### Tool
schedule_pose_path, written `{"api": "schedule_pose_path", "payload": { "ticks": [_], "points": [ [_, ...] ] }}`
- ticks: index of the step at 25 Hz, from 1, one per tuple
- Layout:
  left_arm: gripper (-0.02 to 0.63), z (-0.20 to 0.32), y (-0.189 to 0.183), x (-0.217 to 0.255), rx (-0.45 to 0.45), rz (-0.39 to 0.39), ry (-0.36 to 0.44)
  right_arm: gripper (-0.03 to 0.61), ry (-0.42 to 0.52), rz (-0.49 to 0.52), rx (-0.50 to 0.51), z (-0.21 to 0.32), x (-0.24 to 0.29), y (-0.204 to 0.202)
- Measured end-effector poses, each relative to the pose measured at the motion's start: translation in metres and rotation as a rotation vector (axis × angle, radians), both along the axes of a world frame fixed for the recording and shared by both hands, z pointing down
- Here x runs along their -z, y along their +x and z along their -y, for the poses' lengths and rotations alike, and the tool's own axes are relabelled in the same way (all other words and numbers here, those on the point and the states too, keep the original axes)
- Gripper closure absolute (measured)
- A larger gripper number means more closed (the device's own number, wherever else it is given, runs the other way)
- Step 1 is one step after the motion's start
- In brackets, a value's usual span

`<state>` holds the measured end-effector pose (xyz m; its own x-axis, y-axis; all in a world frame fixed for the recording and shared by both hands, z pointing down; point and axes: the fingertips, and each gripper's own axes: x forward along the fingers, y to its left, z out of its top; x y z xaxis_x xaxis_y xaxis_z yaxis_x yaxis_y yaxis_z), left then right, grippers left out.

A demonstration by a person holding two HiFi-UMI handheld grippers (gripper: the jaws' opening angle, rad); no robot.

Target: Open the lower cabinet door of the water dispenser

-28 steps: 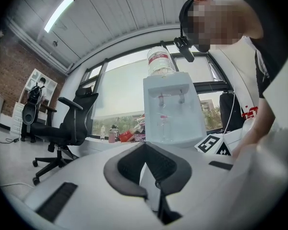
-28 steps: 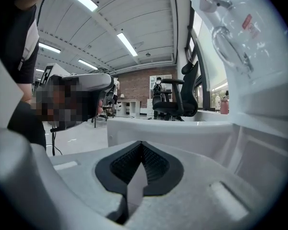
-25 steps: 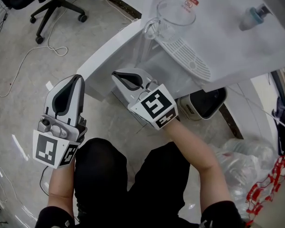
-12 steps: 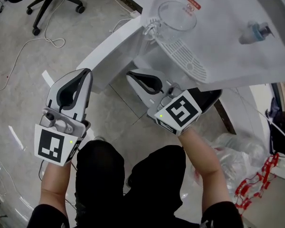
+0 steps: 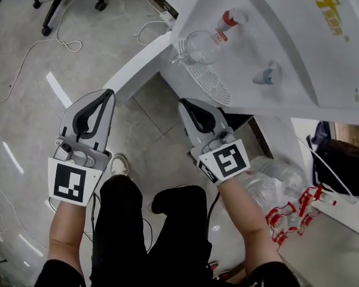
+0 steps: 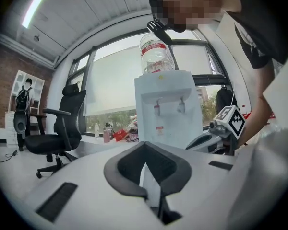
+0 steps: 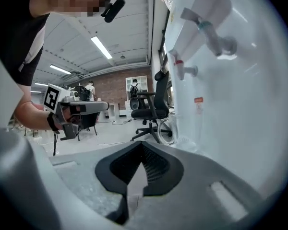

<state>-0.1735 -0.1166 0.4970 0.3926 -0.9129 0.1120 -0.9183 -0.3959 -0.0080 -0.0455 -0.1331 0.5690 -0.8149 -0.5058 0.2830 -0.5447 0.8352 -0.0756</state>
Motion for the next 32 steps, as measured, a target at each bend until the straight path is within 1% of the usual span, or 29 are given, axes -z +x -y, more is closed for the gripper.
{"api": "schedule_pose_path", "payload": {
  "ticks": [3,6,11,14,19,22,28,32],
  "points": [
    [0.606,-0.004,0.017,0.03,-0.041,-0.037,-0.029,0.574,-0.012,-0.024,-0.053,-0.005,0.028,0.019],
    [0.606,0.0,0.033,0.07,-0.071,-0.066,-0.021,0.574,-0.012,-0.034,-0.108,-0.005,0.064,0.039],
    [0.606,0.0,0.048,0.133,-0.088,-0.101,-0.013,0.574,-0.012,-0.048,-0.132,-0.018,0.121,0.059],
    [0.606,-0.005,0.053,0.163,-0.092,-0.108,-0.031,0.574,-0.04,-0.018,-0.159,-0.025,0.15,0.063],
    [0.606,-0.014,0.059,0.219,-0.093,-0.093,-0.038,0.574,-0.086,0.072,-0.219,-0.029,0.201,0.064],
    [0.606,-0.02,0.066,0.25,-0.097,-0.097,-0.039,0.574,-0.094,0.093,-0.24,-0.036,0.235,0.067],
    [0.606,-0.028,0.087,0.313,-0.109,-0.12,-0.03,0.574,-0.089,0.105,-0.303,-0.04,0.303,0.102],
    [0.606,-0.031,0.101,0.35,-0.134,-0.126,-0.023,0.574,-0.085,0.102,-0.366,-0.041,0.348,0.127]
  ]
}}
